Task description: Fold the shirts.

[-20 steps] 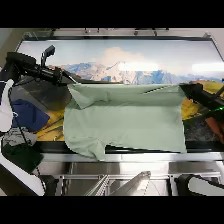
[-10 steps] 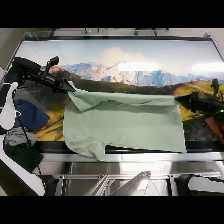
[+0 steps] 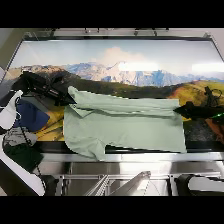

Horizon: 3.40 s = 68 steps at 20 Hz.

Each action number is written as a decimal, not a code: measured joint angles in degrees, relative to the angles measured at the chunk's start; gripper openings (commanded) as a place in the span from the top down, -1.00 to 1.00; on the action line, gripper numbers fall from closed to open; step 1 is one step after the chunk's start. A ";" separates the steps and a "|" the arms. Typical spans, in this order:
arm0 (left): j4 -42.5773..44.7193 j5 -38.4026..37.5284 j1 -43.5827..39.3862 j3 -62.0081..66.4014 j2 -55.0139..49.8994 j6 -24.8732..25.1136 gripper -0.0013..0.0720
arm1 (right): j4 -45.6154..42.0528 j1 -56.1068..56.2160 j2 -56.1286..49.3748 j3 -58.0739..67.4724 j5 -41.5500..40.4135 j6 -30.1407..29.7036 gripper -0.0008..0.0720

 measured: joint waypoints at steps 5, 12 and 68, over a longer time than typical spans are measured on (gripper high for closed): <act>0.74 0.44 -0.04 0.31 0.00 0.02 0.12 | -1.07 1.42 0.04 0.02 -1.46 0.85 0.02; 0.85 4.63 3.08 -6.45 5.20 -4.20 0.12 | -15.39 -1.07 8.39 0.00 0.00 12.55 -0.04; -7.02 -19.76 1.84 -66.38 36.54 8.87 0.90 | -22.08 -16.96 12.17 -18.71 11.02 19.28 0.93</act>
